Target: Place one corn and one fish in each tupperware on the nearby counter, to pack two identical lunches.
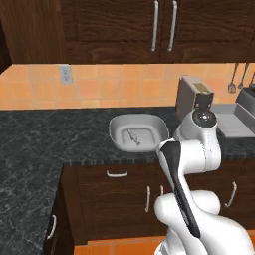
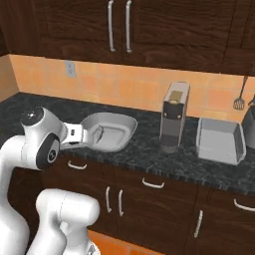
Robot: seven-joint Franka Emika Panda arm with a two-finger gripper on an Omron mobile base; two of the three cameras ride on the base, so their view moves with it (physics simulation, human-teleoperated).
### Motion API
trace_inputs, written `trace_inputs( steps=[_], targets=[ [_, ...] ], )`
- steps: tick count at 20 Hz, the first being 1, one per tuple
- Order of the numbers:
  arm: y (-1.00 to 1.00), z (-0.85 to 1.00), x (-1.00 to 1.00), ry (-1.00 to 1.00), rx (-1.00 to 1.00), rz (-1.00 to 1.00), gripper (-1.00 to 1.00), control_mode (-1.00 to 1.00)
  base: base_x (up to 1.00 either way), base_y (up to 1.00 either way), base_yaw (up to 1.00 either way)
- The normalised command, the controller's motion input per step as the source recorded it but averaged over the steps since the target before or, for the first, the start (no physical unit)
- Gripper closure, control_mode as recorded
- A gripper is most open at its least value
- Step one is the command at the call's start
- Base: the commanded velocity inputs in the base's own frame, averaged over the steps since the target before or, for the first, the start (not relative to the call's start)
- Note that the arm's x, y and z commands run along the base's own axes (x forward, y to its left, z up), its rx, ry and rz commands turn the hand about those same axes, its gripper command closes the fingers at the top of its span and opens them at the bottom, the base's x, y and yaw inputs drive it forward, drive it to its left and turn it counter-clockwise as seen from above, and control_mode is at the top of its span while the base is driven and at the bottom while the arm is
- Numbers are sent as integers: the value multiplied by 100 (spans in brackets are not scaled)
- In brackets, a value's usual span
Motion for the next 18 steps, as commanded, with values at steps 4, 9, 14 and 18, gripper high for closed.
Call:
trace_inputs(
  steps=[4, 9, 14, 18],
  targets=[
    [0, 0, 0, 0, 0, 0, -100, 100, -36, -100, -14],
    [0, 0, 0, 0, 0, 0, -100, 100, -40, -100, -14],
    [0, 0, 0, 0, 0, 0, -100, 100, -39, -100, -12],
    [0, 0, 0, 0, 0, 0, -100, 100, -36, -100, -12]
  ],
)
